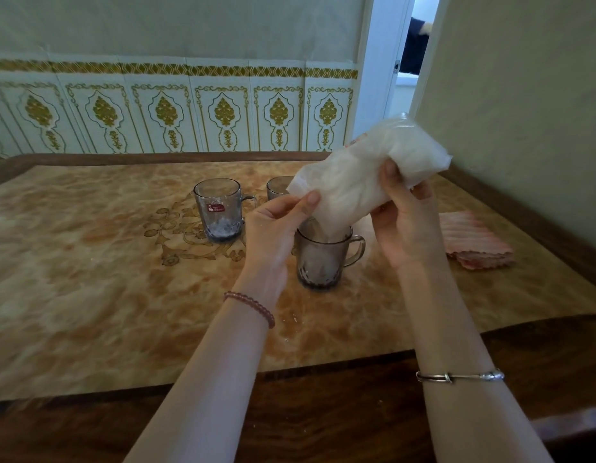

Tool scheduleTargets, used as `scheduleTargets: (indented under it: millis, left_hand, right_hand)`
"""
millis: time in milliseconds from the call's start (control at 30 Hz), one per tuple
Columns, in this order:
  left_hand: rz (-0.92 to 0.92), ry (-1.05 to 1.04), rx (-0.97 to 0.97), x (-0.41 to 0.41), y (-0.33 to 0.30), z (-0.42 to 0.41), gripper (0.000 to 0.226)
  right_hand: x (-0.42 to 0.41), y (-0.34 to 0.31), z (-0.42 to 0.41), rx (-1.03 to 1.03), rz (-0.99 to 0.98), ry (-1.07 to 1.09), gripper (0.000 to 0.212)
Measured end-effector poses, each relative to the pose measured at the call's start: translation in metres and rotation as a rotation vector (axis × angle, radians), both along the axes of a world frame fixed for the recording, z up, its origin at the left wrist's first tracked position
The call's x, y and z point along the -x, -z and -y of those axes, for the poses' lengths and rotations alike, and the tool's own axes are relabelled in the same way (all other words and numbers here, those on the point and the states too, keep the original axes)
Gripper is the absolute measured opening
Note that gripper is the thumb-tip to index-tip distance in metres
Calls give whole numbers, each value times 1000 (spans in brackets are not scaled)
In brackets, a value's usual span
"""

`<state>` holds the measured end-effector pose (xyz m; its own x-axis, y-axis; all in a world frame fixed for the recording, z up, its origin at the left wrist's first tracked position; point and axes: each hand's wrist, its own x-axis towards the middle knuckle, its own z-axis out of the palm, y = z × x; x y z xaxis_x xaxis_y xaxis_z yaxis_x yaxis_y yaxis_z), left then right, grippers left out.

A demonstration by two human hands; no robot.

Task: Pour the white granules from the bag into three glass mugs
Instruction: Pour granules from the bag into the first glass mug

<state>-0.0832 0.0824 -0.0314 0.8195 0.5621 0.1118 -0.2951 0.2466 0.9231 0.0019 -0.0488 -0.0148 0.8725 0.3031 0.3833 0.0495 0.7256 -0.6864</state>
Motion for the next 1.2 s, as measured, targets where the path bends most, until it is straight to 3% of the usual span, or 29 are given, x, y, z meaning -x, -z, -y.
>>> scheduleTargets:
  millis: [1200]
  left_hand:
    - [-7,19,-41,3,1,3,15]
  right_hand:
    - [10,1,-7,-6,4,-9,99]
